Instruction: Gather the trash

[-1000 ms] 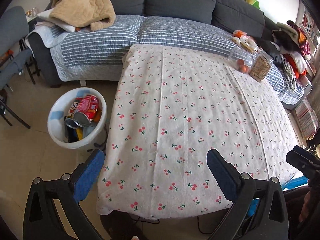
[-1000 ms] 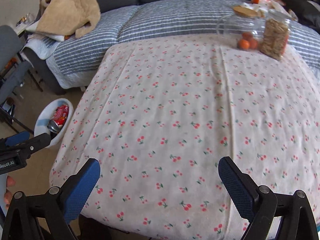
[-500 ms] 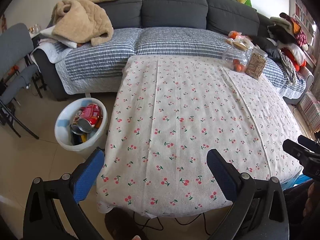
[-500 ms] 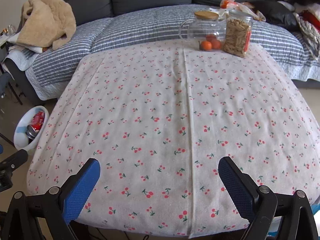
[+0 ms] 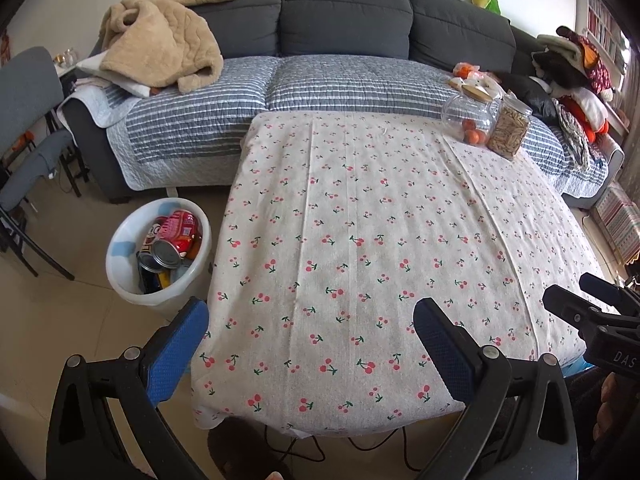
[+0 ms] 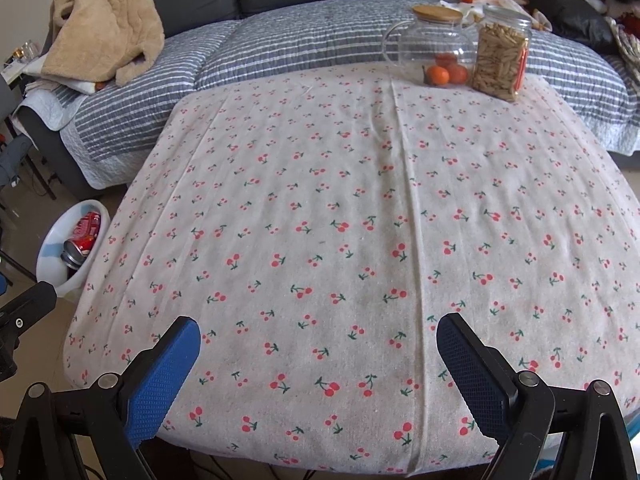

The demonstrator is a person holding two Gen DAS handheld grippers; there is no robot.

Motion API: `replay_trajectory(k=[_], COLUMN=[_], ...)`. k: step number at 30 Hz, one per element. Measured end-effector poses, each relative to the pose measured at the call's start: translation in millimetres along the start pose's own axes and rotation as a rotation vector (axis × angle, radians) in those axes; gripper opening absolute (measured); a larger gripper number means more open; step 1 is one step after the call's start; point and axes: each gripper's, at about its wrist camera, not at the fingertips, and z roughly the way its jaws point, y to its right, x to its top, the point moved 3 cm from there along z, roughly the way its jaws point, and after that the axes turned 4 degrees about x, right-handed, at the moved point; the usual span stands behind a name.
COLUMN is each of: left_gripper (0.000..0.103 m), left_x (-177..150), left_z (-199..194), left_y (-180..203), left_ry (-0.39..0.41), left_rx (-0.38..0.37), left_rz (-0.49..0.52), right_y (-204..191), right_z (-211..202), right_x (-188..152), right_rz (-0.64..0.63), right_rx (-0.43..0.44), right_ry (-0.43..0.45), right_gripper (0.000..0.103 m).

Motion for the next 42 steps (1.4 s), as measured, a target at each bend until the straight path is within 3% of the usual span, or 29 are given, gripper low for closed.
replay_trajectory(k=[42], left_gripper=[0.103], left_x=[-2], left_z=[-3], left_y=[-10], left_ry=[0.018], left_rx=[0.014], left_rz=[-0.009], right_y=[-2], right_z=[-5], right_x=[2], right_rz=[-0.016], right_rx=[-0.044], right_ry=[0.032], right_gripper=[0.098])
